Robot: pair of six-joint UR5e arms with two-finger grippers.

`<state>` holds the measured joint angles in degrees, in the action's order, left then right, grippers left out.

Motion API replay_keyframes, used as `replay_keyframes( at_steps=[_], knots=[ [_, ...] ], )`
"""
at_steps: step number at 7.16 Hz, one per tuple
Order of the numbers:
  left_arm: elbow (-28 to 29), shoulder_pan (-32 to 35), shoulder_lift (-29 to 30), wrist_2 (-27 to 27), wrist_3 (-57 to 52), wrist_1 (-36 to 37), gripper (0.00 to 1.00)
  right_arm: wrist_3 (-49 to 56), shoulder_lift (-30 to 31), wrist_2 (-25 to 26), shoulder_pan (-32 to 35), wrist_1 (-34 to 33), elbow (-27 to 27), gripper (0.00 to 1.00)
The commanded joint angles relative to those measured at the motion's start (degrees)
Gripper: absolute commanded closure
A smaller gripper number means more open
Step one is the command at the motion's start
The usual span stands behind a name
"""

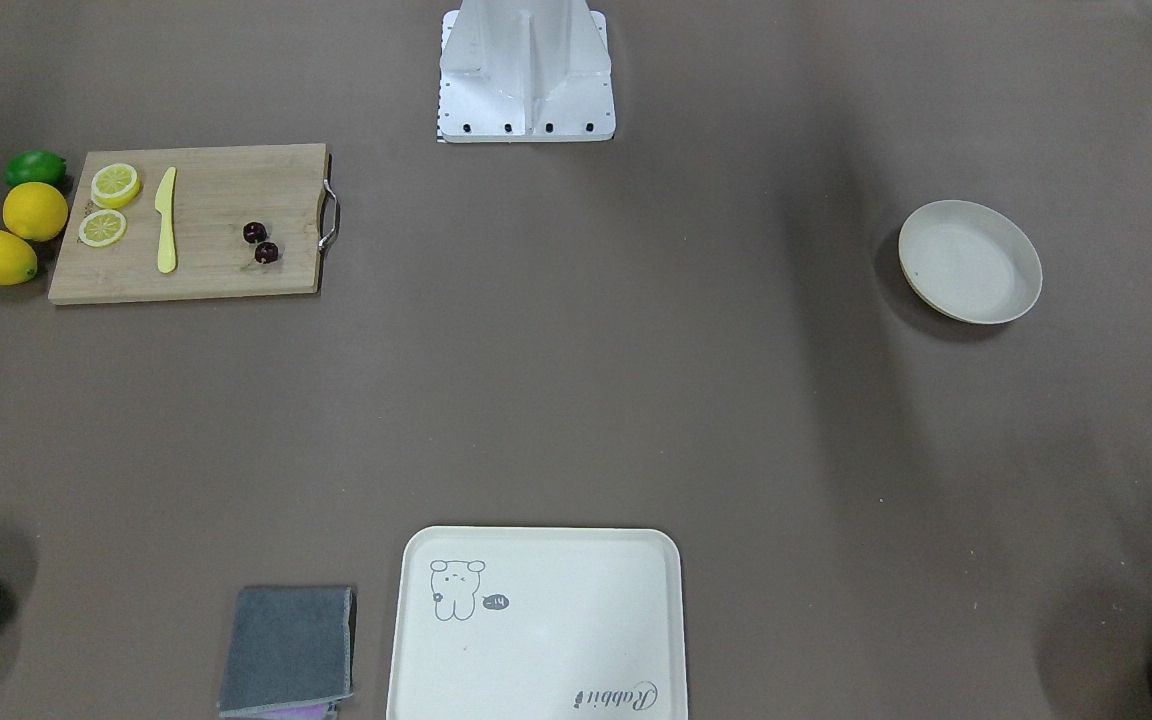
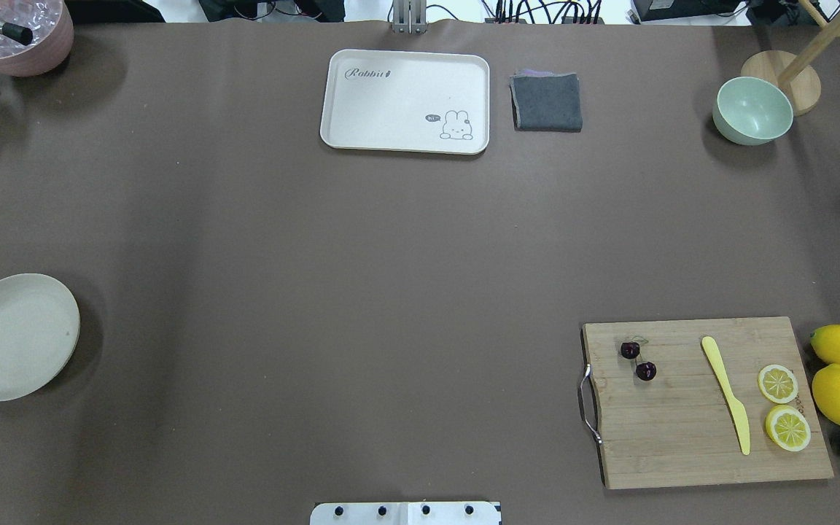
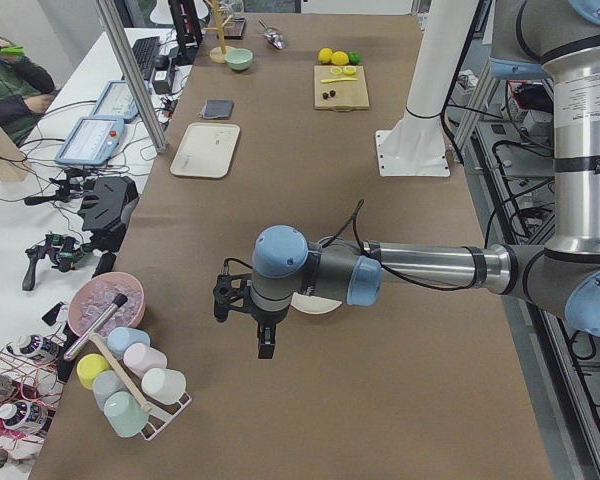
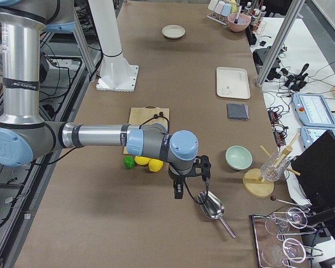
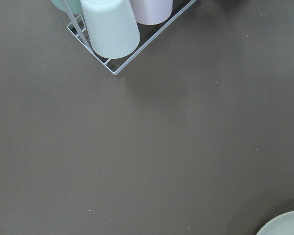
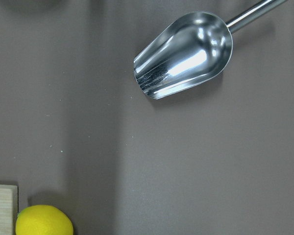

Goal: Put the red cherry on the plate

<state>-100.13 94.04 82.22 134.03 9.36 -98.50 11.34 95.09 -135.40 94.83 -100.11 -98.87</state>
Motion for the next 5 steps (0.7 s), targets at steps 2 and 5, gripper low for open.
replay_keyframes(
  at_steps=[2, 5],
  knots=[
    [-0.1, 0.0, 0.0, -2.0, -0.1, 0.1, 0.02, -0.1, 0.4, -0.1, 0.0, 0.0, -0.4, 0.00],
    [0.0, 0.0, -0.7, -1.9, -0.1, 0.0, 0.02, -0.1, 0.4, -0.2, 0.0, 0.0, -0.7, 0.00]
  ],
)
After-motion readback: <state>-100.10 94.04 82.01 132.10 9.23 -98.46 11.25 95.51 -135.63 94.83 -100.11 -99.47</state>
